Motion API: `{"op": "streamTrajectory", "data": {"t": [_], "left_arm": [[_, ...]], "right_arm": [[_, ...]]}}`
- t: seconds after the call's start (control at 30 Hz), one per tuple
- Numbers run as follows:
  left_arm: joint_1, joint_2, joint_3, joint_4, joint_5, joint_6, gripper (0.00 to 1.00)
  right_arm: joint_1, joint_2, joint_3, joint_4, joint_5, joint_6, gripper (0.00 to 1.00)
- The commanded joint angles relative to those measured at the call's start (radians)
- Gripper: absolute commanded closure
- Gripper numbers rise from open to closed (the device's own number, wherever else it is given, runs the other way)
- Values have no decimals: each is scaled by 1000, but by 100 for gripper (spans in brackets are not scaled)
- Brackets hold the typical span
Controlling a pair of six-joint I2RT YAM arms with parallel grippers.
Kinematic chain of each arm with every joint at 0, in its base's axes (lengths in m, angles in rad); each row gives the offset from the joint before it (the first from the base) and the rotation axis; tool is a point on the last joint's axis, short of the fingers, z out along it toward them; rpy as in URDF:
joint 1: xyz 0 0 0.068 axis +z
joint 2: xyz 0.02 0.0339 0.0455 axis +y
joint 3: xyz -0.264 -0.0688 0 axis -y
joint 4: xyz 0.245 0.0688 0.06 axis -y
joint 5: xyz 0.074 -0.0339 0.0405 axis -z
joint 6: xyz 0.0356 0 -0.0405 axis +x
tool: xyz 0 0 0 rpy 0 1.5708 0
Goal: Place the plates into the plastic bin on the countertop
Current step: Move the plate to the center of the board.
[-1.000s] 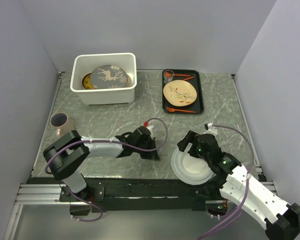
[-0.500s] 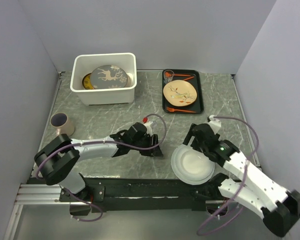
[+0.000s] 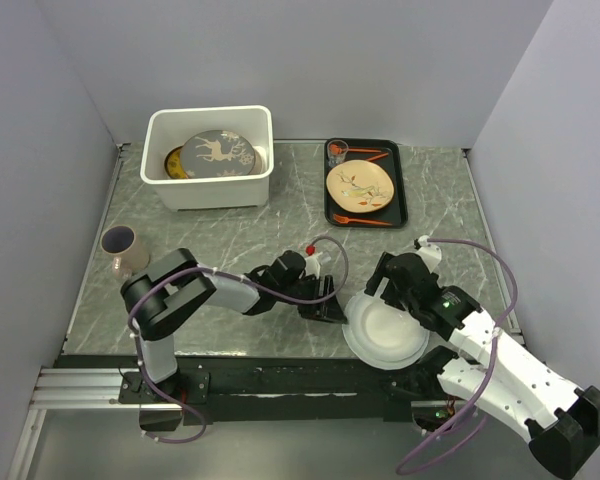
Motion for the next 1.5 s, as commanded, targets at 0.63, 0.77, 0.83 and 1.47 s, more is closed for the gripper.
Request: {"op": "streamTrajectory", "data": {"t": [0.63,0.77,0.83,1.47], "left_arm": [[-11,69,16,94,-78,-58,99],[42,-23,-59,41,-133,-32,99],[85,-52,-109,19,-152,-18,99],[296,-51,-268,27,-146,-47,99]], "right_arm": [[1,-84,-23,40,1,3,2],[3,-91,-26,55,-16,-2,2],[1,-88,-28,69,-31,-5,2],[3,-47,-133,245,-149,7,7]]}}
